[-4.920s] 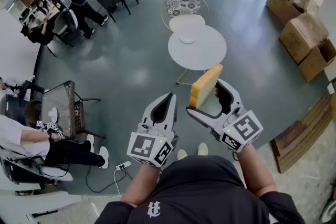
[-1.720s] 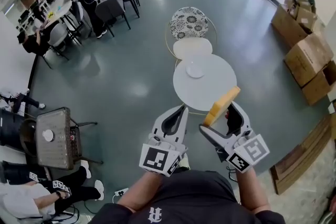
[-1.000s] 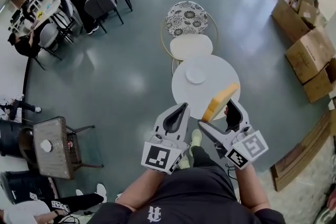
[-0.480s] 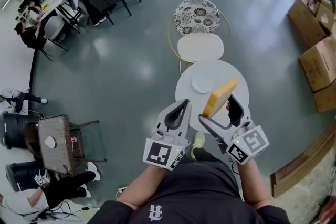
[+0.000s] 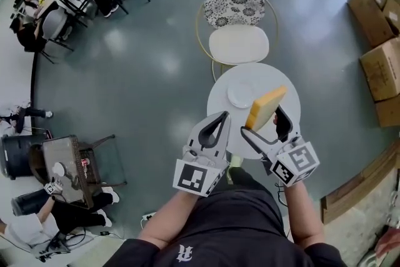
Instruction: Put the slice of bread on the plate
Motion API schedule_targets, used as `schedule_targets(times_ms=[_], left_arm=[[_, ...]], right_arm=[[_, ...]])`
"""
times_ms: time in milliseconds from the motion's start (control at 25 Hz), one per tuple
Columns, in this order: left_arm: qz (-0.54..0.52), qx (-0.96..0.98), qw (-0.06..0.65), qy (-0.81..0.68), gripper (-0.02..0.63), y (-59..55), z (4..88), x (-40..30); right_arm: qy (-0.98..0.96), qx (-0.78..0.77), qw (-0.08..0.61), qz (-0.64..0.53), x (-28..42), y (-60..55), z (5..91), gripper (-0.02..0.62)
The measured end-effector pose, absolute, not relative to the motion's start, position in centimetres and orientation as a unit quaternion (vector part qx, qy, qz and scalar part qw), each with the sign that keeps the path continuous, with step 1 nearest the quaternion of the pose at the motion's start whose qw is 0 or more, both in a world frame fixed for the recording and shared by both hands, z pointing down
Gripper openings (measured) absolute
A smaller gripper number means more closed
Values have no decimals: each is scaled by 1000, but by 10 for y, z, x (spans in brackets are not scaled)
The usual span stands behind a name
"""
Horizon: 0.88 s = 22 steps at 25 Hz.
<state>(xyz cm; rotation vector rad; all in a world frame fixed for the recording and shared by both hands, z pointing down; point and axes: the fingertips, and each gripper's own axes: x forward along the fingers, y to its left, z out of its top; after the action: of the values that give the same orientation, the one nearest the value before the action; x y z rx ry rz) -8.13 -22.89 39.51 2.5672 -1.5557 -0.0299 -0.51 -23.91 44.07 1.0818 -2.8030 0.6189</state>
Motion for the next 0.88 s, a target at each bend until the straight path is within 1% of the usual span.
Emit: schedule_targets(times_ms=[120,280,880], left_arm=[[-10,858,93,-505,8,-245,415,-88],[0,868,102,-486,8,-268,444,-91],[19,869,134,-475,8,-319,567,-103]], right_arm=[[-907,362,52,208,-16,-255,461,503],[-898,379,74,213,-23,-278,497,503],[-858,403,196,252,-26,-339,695,503]])
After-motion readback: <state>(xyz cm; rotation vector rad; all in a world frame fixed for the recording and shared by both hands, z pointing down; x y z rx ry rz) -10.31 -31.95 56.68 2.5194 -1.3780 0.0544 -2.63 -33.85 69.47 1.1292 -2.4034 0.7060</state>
